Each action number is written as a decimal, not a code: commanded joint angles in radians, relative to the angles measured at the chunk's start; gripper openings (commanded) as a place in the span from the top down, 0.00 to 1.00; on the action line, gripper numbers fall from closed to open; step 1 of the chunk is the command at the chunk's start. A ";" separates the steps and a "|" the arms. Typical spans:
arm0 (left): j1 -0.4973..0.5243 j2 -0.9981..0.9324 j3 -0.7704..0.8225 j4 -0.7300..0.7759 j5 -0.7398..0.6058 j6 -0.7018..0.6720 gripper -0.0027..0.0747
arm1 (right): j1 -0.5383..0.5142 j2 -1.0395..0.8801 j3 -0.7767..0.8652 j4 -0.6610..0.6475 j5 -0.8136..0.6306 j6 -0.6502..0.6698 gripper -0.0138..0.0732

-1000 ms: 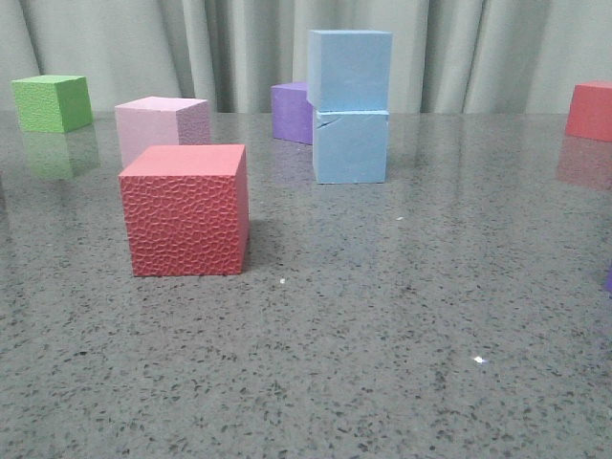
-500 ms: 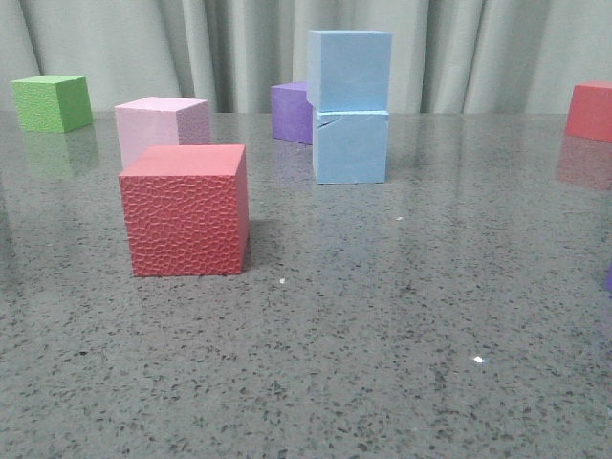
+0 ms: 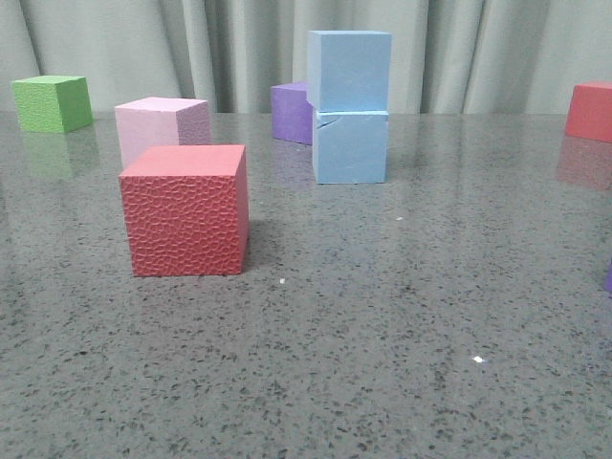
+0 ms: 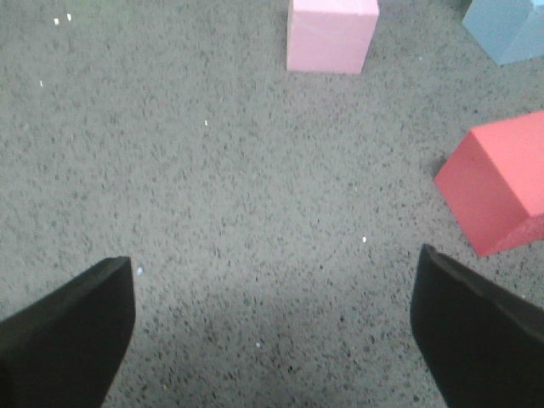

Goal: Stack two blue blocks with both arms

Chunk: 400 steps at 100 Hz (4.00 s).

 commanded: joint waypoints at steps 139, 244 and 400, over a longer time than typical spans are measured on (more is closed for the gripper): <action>0.002 -0.016 0.000 -0.024 -0.097 -0.023 0.17 | -0.006 -0.035 -0.008 0.017 -0.067 -0.010 0.11; 0.002 -0.016 0.000 -0.024 -0.098 -0.023 0.90 | -0.006 -0.035 -0.008 0.017 -0.063 -0.010 0.85; 0.002 -0.016 0.000 -0.024 -0.098 -0.023 0.99 | -0.006 -0.035 -0.008 0.017 -0.042 -0.010 0.92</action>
